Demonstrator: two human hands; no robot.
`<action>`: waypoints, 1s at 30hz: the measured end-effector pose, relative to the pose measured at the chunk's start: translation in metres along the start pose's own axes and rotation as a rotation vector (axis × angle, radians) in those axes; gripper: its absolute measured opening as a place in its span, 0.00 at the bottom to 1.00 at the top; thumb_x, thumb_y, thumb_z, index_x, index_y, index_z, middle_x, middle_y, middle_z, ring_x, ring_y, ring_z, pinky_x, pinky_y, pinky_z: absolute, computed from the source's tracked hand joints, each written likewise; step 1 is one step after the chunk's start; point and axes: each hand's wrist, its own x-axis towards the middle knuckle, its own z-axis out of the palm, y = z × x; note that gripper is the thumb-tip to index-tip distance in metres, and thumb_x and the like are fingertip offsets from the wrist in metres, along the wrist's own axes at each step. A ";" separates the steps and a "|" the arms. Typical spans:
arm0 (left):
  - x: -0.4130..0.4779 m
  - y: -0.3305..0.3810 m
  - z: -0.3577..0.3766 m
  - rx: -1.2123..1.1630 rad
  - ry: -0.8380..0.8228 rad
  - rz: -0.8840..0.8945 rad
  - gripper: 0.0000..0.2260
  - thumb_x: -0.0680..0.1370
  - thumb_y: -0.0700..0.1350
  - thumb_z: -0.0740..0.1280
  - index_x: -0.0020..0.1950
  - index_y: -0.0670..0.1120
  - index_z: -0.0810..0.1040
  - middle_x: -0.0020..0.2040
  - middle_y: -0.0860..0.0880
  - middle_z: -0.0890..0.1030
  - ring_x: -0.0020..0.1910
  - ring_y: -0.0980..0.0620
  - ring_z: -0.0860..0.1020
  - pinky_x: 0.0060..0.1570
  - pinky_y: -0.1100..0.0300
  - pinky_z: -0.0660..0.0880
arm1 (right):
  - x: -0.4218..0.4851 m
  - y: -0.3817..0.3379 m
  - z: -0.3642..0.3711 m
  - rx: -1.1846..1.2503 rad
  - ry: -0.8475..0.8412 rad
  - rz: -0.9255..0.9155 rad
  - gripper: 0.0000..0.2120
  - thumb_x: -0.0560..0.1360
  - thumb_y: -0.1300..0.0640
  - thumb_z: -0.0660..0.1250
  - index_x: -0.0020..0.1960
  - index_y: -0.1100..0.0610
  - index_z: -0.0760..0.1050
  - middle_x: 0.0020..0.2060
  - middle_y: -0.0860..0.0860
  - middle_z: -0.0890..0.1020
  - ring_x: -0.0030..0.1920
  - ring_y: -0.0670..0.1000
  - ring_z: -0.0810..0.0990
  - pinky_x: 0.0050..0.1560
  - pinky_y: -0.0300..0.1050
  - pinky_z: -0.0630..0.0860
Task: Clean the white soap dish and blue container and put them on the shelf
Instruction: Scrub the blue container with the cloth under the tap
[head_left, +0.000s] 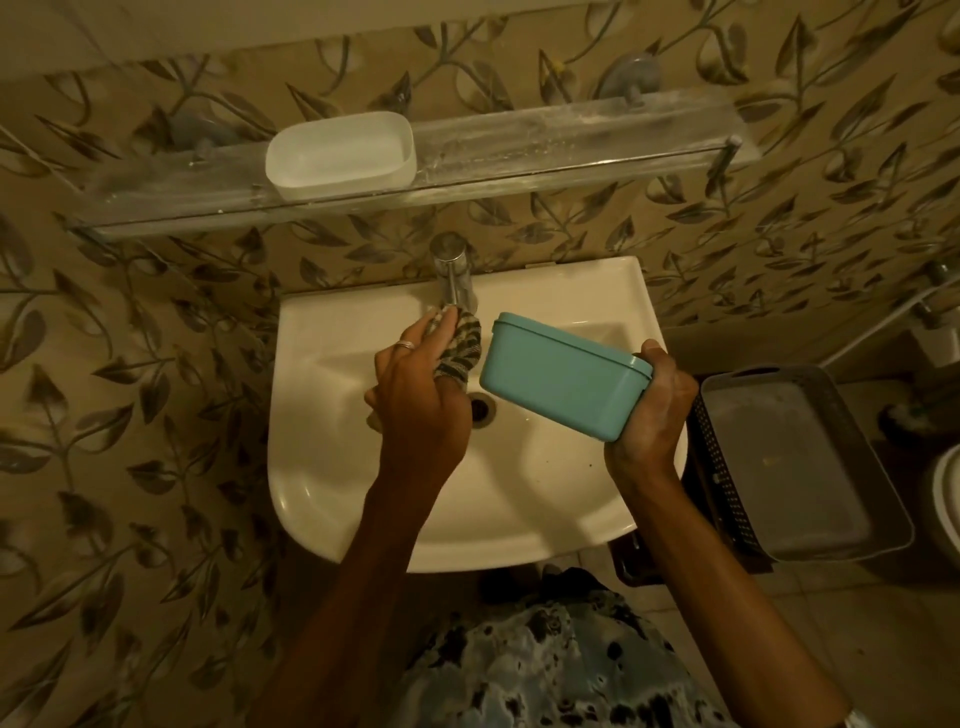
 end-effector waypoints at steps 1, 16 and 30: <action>0.002 -0.002 -0.002 -0.010 0.021 -0.015 0.31 0.67 0.42 0.53 0.71 0.51 0.69 0.71 0.49 0.69 0.67 0.46 0.66 0.66 0.41 0.64 | 0.001 0.000 0.000 0.003 -0.010 0.003 0.26 0.80 0.56 0.58 0.23 0.52 0.71 0.20 0.45 0.75 0.25 0.45 0.77 0.31 0.41 0.72; -0.063 0.053 0.041 0.264 -0.137 0.475 0.25 0.72 0.46 0.52 0.68 0.54 0.73 0.71 0.50 0.70 0.67 0.45 0.66 0.59 0.43 0.64 | -0.011 0.034 -0.017 -0.384 -0.206 -0.221 0.19 0.75 0.54 0.65 0.63 0.62 0.71 0.54 0.48 0.78 0.50 0.42 0.78 0.47 0.33 0.76; -0.005 0.002 0.026 -0.175 -0.038 -0.083 0.30 0.70 0.39 0.55 0.68 0.63 0.69 0.70 0.54 0.70 0.67 0.51 0.67 0.67 0.47 0.64 | -0.005 0.009 0.012 -0.146 0.036 0.013 0.20 0.79 0.54 0.61 0.28 0.56 0.70 0.22 0.47 0.76 0.30 0.52 0.78 0.35 0.47 0.73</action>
